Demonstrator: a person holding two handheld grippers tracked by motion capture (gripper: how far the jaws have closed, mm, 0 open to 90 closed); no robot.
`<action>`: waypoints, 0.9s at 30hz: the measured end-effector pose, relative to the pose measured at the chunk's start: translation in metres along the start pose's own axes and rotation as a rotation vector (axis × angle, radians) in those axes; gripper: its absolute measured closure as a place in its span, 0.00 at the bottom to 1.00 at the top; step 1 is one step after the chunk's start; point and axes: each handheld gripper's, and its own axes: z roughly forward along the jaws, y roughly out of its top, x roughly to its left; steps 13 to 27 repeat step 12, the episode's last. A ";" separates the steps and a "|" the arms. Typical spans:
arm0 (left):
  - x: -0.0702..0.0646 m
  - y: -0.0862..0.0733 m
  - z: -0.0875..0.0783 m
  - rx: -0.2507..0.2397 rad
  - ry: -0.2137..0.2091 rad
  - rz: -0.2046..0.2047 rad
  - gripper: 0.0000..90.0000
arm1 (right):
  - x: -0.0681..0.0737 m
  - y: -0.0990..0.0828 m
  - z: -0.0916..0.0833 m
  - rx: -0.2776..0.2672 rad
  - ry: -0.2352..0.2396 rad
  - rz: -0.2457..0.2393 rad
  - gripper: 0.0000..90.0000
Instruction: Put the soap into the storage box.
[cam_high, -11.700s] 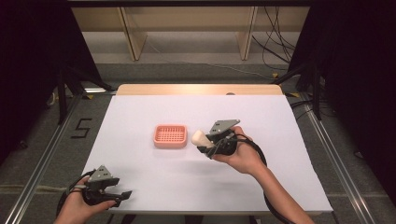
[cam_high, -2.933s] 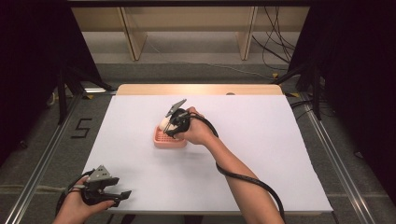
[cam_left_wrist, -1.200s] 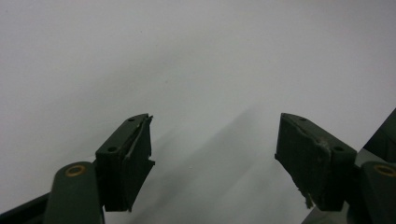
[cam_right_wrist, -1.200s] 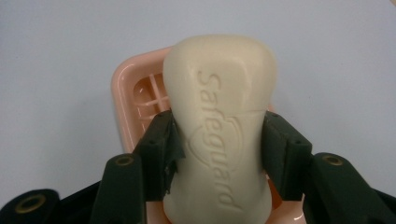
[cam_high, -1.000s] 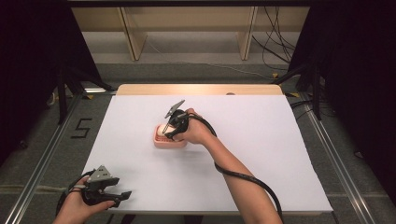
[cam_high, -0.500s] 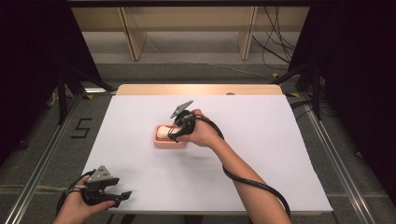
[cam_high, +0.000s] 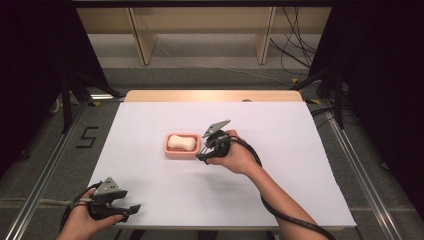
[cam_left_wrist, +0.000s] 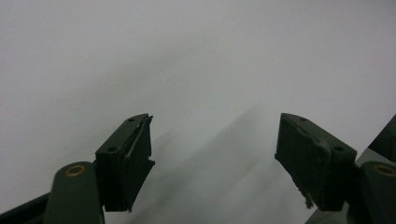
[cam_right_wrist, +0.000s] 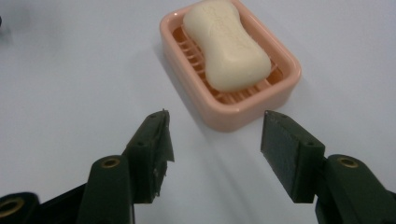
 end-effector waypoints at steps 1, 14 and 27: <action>0.000 0.000 0.000 0.001 0.000 0.001 0.30 | 0.001 -0.004 -0.004 0.006 0.003 0.002 0.48; -0.001 0.000 0.001 -0.002 -0.010 -0.011 0.30 | 0.028 -0.066 -0.030 0.014 -0.021 0.041 0.50; -0.001 0.000 0.001 -0.002 -0.010 -0.011 0.30 | 0.028 -0.066 -0.030 0.014 -0.021 0.041 0.50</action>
